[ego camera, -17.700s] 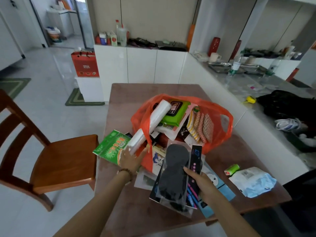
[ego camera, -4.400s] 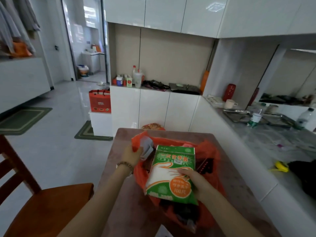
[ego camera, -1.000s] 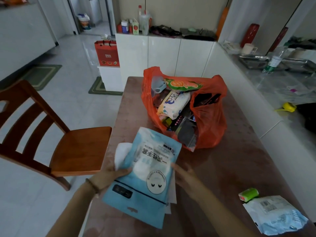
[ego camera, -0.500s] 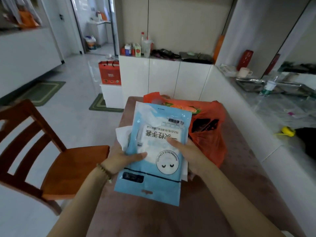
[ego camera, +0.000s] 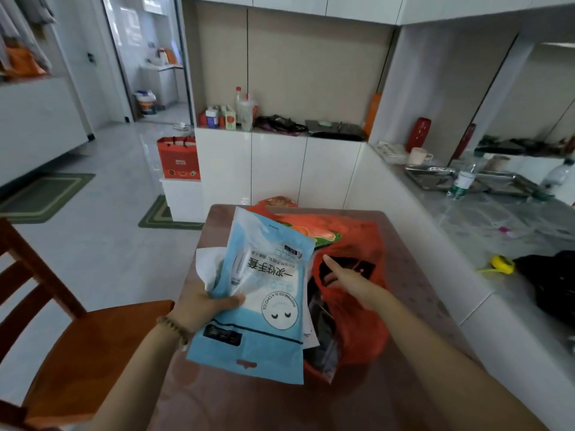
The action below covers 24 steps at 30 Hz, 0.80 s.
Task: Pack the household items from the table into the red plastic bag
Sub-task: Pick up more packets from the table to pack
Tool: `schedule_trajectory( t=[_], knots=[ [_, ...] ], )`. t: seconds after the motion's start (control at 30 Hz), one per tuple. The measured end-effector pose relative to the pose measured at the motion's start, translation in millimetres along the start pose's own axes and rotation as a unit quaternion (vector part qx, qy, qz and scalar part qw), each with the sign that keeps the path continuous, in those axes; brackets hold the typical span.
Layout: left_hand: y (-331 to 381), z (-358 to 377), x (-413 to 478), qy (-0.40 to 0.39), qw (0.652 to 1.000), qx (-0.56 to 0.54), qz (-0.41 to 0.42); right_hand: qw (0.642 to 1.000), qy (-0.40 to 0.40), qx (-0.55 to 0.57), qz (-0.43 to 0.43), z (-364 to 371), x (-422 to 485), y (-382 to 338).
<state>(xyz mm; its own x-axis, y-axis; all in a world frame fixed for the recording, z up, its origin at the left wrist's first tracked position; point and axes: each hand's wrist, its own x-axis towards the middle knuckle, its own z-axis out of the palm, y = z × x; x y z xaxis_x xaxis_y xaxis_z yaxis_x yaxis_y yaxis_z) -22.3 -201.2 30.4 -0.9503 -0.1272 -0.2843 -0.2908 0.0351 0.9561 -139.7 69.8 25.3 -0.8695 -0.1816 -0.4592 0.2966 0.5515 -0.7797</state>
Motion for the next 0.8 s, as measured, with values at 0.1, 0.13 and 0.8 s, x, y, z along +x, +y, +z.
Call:
schedule_trajectory(
  t=[0.1, 0.13, 0.8],
  knots=[
    [1, -2, 9, -0.024, 0.999, 0.023, -0.039, 0.98, -0.128, 0.149, -0.024, -18, -10, 0],
    [1, -2, 13, -0.031, 0.998, 0.035, -0.05, 0.973, -0.142, 0.174, -0.051, -27, -14, -3],
    [24, 182, 121, -0.026, 0.997, 0.039, -0.06, 0.959, -0.076, 0.226, -0.154, -103, -50, -13]
  ],
)
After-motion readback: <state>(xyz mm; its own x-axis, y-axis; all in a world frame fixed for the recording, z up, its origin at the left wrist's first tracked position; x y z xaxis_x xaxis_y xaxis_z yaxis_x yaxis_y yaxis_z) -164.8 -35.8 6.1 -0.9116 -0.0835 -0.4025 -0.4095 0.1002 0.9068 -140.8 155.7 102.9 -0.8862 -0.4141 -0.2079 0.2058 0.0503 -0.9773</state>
